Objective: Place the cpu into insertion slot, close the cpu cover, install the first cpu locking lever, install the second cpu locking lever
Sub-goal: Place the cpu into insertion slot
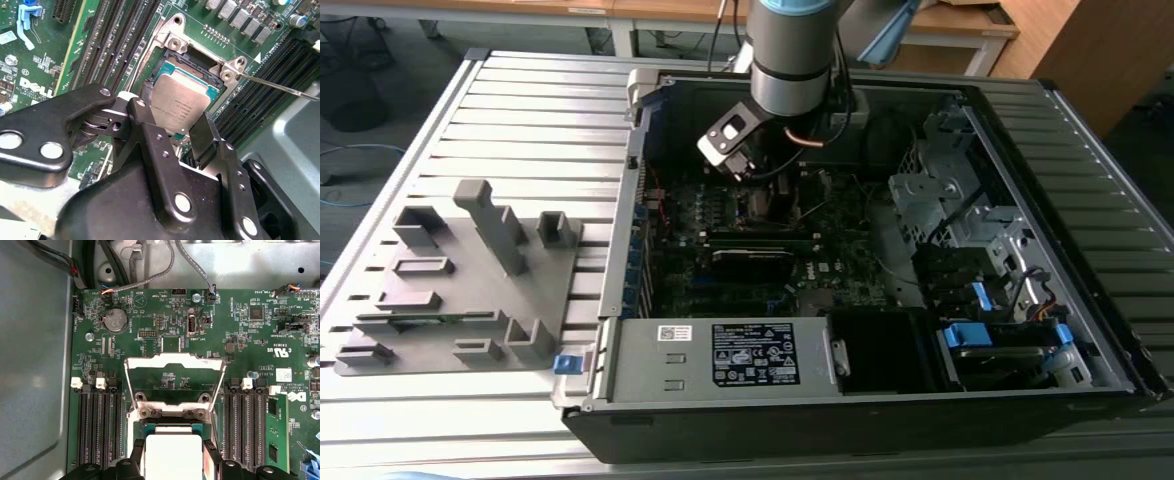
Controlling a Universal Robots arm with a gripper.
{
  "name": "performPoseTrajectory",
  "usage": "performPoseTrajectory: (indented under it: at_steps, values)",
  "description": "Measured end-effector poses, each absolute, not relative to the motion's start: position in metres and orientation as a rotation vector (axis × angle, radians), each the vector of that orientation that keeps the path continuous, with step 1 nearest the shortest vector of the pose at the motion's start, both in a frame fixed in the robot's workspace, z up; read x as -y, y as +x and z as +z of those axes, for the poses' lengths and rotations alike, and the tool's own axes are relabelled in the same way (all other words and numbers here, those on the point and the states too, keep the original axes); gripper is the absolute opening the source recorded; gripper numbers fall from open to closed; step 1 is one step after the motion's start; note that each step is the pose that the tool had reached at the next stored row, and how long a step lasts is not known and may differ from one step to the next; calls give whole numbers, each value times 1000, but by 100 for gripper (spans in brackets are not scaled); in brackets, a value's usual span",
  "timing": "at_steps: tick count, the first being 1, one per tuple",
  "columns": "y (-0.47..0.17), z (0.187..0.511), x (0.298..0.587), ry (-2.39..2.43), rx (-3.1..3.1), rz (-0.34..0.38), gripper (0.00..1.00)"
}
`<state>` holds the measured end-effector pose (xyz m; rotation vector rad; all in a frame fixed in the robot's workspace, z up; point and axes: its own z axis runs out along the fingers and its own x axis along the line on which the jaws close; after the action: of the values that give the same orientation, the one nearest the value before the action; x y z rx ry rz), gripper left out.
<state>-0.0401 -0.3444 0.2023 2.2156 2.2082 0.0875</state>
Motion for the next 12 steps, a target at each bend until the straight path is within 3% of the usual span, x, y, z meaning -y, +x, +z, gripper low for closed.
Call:
performPoseTrajectory:
  at_steps: [12]
  values:
    - [-44, 198, 343, 2212, -2205, 78, 54]
